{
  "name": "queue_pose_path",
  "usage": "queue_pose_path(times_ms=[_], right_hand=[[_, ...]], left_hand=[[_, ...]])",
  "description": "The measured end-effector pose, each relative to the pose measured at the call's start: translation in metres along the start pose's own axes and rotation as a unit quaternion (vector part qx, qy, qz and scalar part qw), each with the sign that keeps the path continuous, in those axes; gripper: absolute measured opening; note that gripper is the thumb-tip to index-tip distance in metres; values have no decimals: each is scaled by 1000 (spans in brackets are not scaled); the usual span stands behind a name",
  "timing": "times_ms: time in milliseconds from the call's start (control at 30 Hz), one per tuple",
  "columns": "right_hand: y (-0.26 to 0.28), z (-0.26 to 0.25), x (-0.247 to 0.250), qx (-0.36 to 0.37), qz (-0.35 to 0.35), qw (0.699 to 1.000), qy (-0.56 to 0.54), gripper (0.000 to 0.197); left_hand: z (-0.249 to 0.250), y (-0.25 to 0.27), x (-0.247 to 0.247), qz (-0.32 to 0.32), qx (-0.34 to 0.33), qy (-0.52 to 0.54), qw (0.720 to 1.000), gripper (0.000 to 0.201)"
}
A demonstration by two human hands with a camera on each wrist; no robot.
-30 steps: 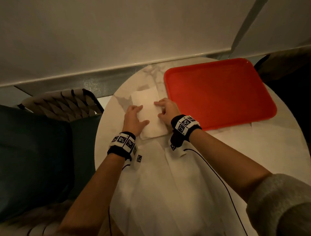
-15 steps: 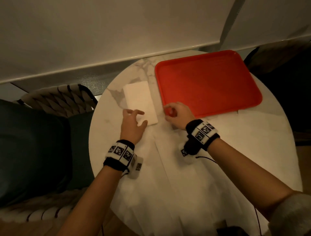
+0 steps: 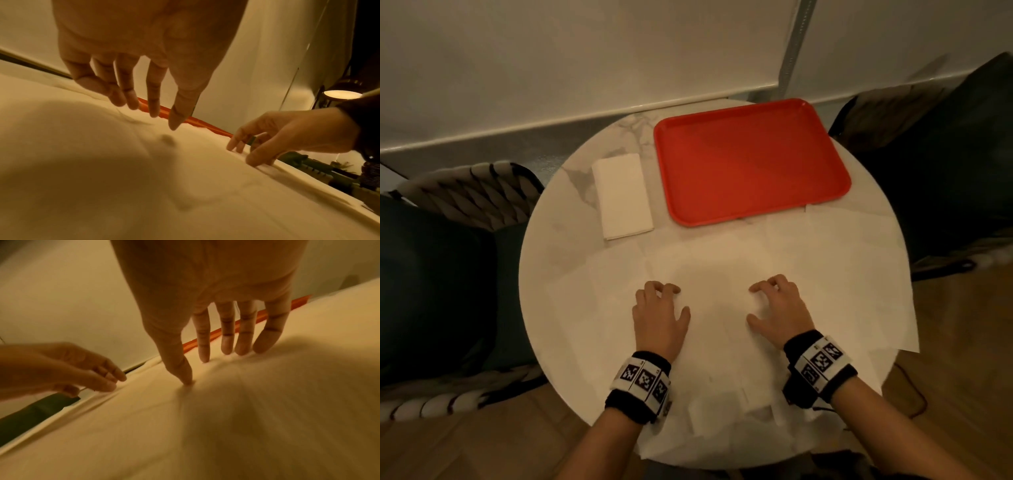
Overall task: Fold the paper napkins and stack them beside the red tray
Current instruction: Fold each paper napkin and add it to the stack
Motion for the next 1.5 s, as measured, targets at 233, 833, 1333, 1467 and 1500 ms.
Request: queue_pose_path(times_ms=[233,833,1333,1467,1500], right_hand=[[-3,9,-7,0,2,998,-67,45],[-15,9,20,39,0,983,-178,41],[-42,-102,21,7,-91,872,-480,25],[-34,-135,32,86,-47,902,-420,19],[-29,-146,34,107,-38,907,-406,14]], left_hand=[[1,3,-23,7,113,12,994,71],[38,18,50,132,-63,326,934,44],[-27,19,130,146,-53,303,940,47],[-27,23,132,131,-71,301,942,37],[-23,25,132,131,-76,319,936,33]])
Point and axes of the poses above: each hand's wrist, its own y-axis away from the middle knuckle, its own x-axis out of the back of the hand, z = x × y, the point moved 7 cm from there along -y, towards the middle knuckle, and after that the axes turned 3 degrees about y, right-handed, at the moved point
